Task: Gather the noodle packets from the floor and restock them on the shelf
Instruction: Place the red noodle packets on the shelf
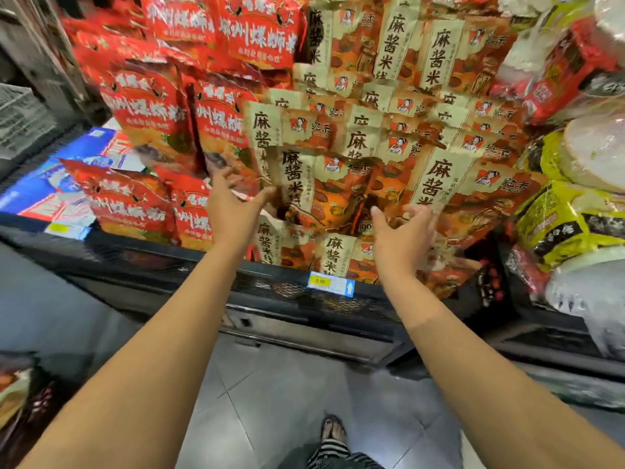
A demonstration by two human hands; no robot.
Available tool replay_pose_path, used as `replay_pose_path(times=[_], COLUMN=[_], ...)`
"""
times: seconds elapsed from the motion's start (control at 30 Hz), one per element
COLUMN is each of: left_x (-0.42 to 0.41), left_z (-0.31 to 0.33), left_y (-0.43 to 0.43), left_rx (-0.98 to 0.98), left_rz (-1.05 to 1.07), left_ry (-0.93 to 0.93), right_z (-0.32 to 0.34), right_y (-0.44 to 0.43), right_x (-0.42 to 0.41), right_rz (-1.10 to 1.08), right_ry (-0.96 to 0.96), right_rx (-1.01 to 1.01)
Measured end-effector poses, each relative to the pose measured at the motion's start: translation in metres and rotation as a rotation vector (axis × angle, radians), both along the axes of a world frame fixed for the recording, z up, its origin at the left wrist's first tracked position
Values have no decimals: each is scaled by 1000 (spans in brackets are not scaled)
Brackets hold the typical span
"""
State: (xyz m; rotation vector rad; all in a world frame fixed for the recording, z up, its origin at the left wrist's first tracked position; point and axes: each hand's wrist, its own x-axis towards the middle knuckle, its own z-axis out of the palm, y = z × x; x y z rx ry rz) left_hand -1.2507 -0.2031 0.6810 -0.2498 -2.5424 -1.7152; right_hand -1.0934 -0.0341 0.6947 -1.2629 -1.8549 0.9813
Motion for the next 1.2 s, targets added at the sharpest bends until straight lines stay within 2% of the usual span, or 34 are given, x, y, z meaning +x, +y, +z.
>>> replay_pose_path(times=[0.2,0.37,0.5,0.6,0.73,0.93,1.2], left_x=[-1,-3,7,27,52,71,30], left_z=[-1,-32,-59,-74,-99,-138,-192], left_y=[-101,-252,-368,-440,-518,-608,-718], left_rx=[-195,-513,-764,-884,-922,-913,-922], left_rz=[26,152,238,289,336,459,529], left_ry=[18,33,-88,-204,-395,-661,-896], right_z=[-19,-46,-64,-76,-92,-130,-186], right_y=[-115,-225,-309,-367,-438,-524,-641], right_x=[-32,-60,-77,-88,-101,-138,-243], right_rz=[134,446,674,863,1058,1245,1444], right_ry=[-139,-499,-685,-831,-971,-1138,-1256], right_rx=[-35,-26,56,146,257,265,309])
